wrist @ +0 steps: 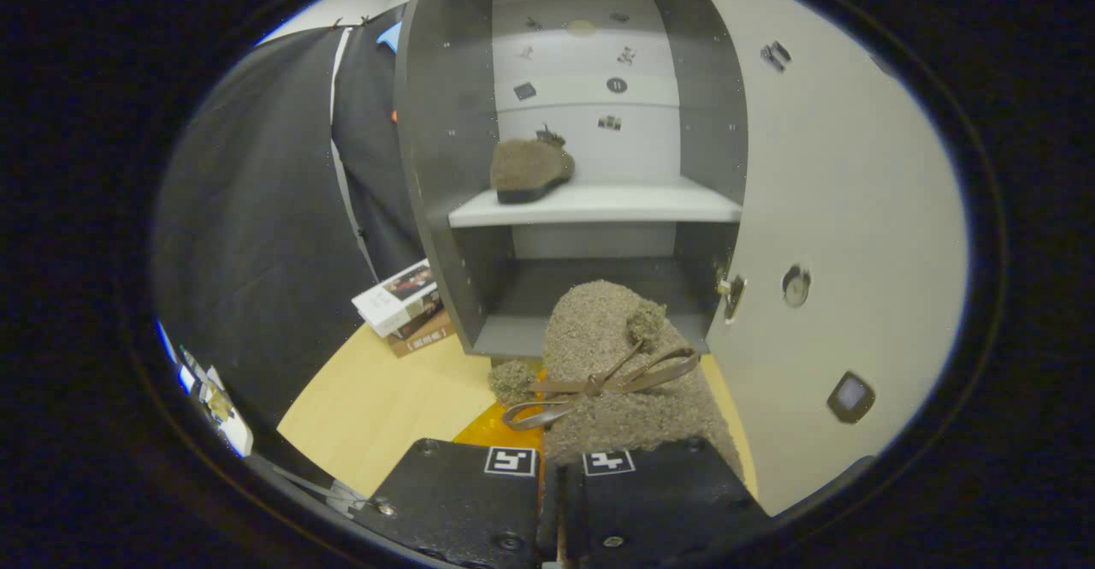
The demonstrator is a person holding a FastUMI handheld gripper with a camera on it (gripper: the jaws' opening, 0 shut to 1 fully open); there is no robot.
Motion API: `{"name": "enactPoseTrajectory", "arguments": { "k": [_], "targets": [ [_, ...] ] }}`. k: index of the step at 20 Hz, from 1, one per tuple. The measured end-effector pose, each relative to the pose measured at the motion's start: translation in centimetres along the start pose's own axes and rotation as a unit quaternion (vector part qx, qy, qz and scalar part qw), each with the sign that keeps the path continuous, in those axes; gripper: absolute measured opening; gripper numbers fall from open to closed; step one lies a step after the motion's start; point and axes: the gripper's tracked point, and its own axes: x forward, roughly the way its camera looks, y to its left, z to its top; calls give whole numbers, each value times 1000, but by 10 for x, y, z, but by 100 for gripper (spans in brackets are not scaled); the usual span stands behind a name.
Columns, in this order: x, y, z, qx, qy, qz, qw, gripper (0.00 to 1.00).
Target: Open the shoe cabinet door, grab the shoes and put them into the shoe cabinet, then close the shoe cabinet door.
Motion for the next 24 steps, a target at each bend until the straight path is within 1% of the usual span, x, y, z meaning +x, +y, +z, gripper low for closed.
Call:
{"name": "enactPoseTrajectory", "arguments": {
  "k": [2, 5, 7, 11, 15, 18, 24],
  "targets": [
    [-7, 1, 33, 0, -25, -4, 1000, 7],
    [-6, 0, 83, -18, -64, -13, 998, 7],
    [-5, 7, 112, -15, -82, -10, 996, 7],
    [13, 8, 174, -12, -121, -8, 993, 7],
    [45, 2, 223, -6, -145, -11, 989, 7],
    [78, -8, 252, -14, -151, -20, 988, 7],
    [161, -25, 271, -4, -121, -30, 992, 7]
  ]
}}
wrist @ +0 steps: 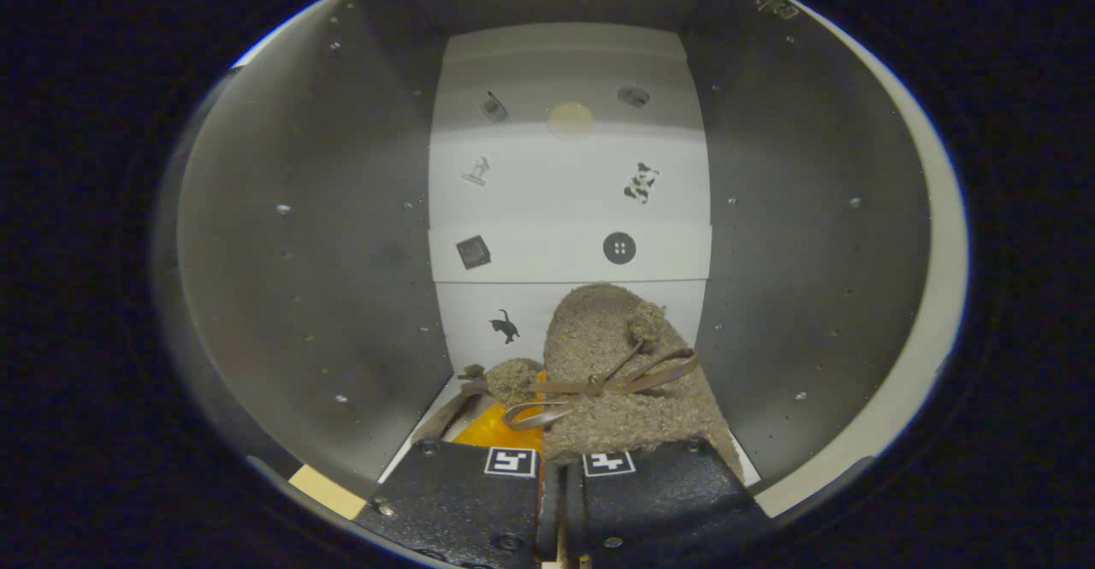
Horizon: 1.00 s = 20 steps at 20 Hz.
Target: Open the shoe cabinet door, grab the shoes and put them into the shoe cabinet, then close the shoe cabinet door.
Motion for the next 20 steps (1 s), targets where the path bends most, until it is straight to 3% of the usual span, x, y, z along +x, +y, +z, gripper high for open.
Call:
{"name": "enactPoseTrajectory", "arguments": {
  "k": [8, 14, 20],
  "targets": [
    [81, -9, -53, 53, 97, -29, 993, 8],
    [100, -21, -76, 74, 179, -67, 979, 8],
    [101, -26, -80, 72, 217, -69, 971, 12]
  ]
}}
